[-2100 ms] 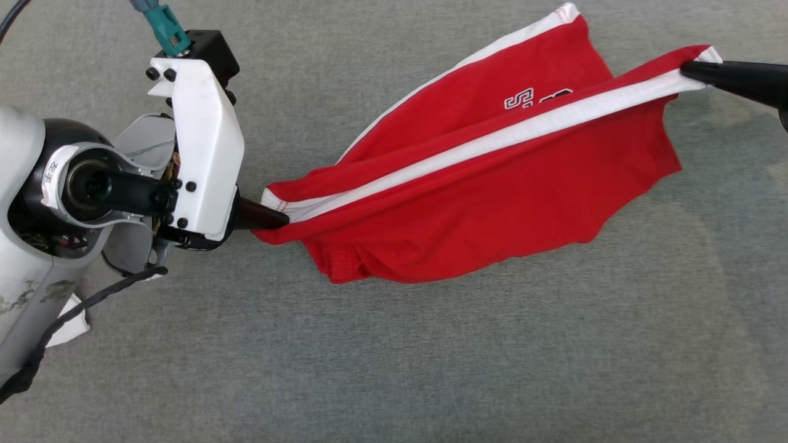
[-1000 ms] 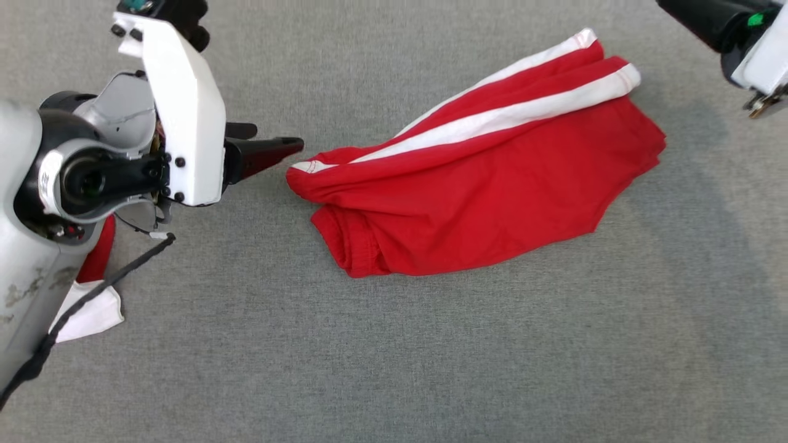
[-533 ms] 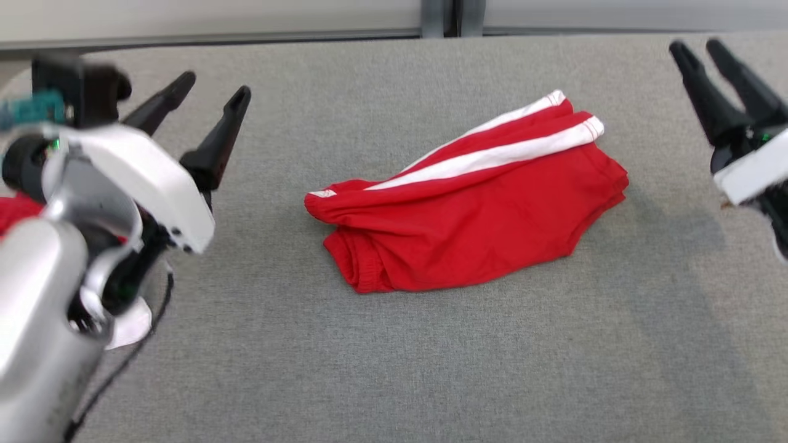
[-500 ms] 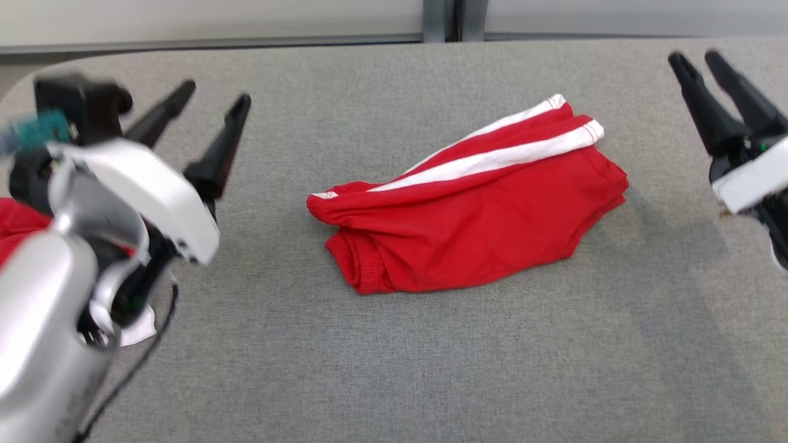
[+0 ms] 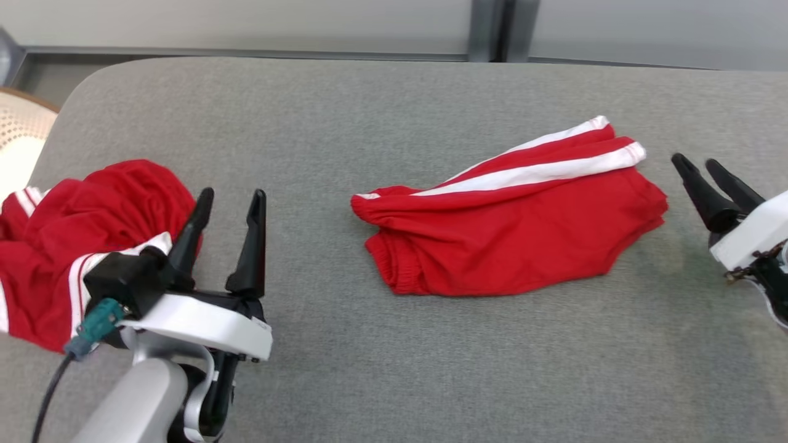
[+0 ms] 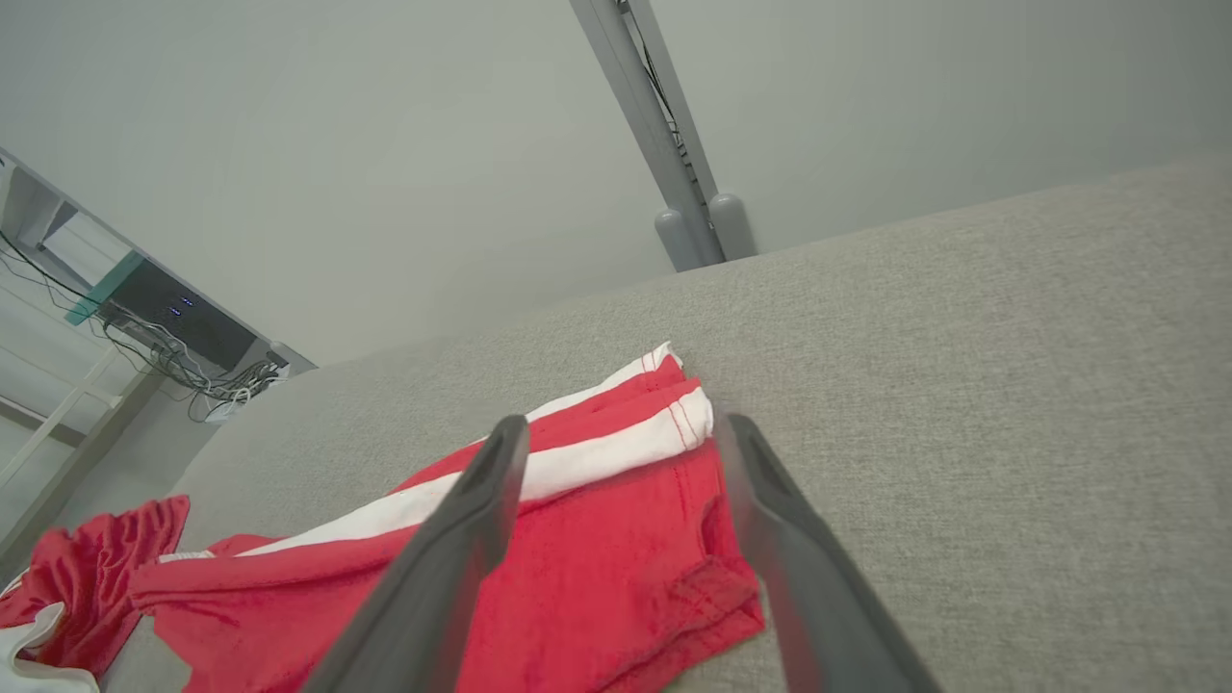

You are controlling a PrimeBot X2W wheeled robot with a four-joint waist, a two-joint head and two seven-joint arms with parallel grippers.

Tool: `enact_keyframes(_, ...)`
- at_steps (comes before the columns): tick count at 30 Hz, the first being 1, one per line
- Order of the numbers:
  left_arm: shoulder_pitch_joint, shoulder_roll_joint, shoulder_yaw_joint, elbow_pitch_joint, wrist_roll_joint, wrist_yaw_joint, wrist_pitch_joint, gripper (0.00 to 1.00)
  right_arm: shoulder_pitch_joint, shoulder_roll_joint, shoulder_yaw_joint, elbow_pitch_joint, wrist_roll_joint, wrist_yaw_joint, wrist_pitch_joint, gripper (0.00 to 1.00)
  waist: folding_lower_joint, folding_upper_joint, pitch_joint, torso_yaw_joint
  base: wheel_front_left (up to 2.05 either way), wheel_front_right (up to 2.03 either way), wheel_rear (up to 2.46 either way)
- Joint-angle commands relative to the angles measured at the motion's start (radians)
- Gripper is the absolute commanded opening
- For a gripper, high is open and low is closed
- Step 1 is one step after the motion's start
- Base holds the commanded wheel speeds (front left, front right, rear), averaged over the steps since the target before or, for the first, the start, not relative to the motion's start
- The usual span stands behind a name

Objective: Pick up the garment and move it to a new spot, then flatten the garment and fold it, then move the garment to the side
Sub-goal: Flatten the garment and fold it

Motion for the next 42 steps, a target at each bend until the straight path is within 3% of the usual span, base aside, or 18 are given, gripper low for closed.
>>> enact_keyframes(1, 0.006, -0.007, -0.001, 0.007, 0.007, 0.001, -0.012, 1.0, -0.007, -0.008, 0.004, 0.034, 0.008, 0.0, 0.029, 1.0, -0.0001, 0.0, 0.021, 0.028, 0.0, 0.0, 0.0)
enact_keyframes(13, -0.014, -0.088, -0.053, 0.049, 0.028, -0.015, -0.051, 1.0, -0.097, 0.018, 0.016, 0.307, 0.073, 0.0, 0.271, 1.0, -0.0001, 0.0, 0.096, 0.144, 0.0, 0.0, 0.0)
enact_keyframes(15, -0.016, -0.091, -0.056, 0.053, 0.029, -0.016, -0.052, 1.0, -0.1, 0.021, 0.012, 0.328, 0.085, 0.0, 0.294, 1.0, -0.0001, 0.0, 0.1, 0.153, 0.0, 0.0, 0.0)
enact_keyframes(24, 0.004, -0.109, -0.061, 0.075, 0.019, -0.023, -0.062, 1.0, -0.09, 0.066, 0.023, 0.387, 0.182, 0.0, 0.598, 1.0, -0.0001, 0.0, 0.091, 0.197, 0.0, 0.0, 0.0)
enact_keyframes(28, 0.002, -0.115, -0.065, 0.084, 0.016, -0.026, -0.064, 1.0, -0.142, 0.08, 0.042, 0.396, 0.146, 0.0, 0.628, 0.99, -0.0001, 0.0, 0.086, 0.205, 0.0, 0.0, 0.0)
enact_keyframes(29, 0.001, -0.115, -0.065, 0.086, 0.015, -0.028, -0.064, 1.0, -0.152, 0.085, 0.049, 0.403, 0.134, 0.0, 0.624, 0.86, -0.0001, 0.0, 0.086, 0.206, 0.0, 0.0, 0.0)
enact_keyframes(31, 0.0, -0.118, -0.066, 0.089, 0.013, -0.027, -0.065, 1.0, -0.166, 0.095, 0.06, 0.423, 0.11, 0.0, 0.606, 0.4, -0.0001, 0.0, 0.084, 0.208, 0.0, 0.0, 0.0)
enact_keyframes(32, 0.001, -0.118, -0.066, 0.091, 0.012, -0.028, -0.065, 1.0, -0.172, 0.101, 0.064, 0.429, 0.1, 0.0, 0.595, 0.0, -0.0001, 0.0, 0.082, 0.208, 0.0, 0.0, 0.0)
enact_keyframes(36, 0.013, -0.118, -0.067, 0.099, 0.007, -0.031, -0.067, 1.0, -0.178, 0.109, 0.045, 0.438, 0.103, 0.0, 0.545, 0.0, -0.0001, 0.0, 0.068, 0.194, 0.0, 0.0, 0.0)
enact_keyframes(42, 0.027, -0.12, -0.06, 0.105, 0.006, -0.03, -0.071, 1.0, -0.131, 0.069, 0.019, 0.346, 0.112, 0.0, 0.486, 0.0, -0.0001, 0.0, 0.02, 0.113, 0.0, 0.0, 0.0)
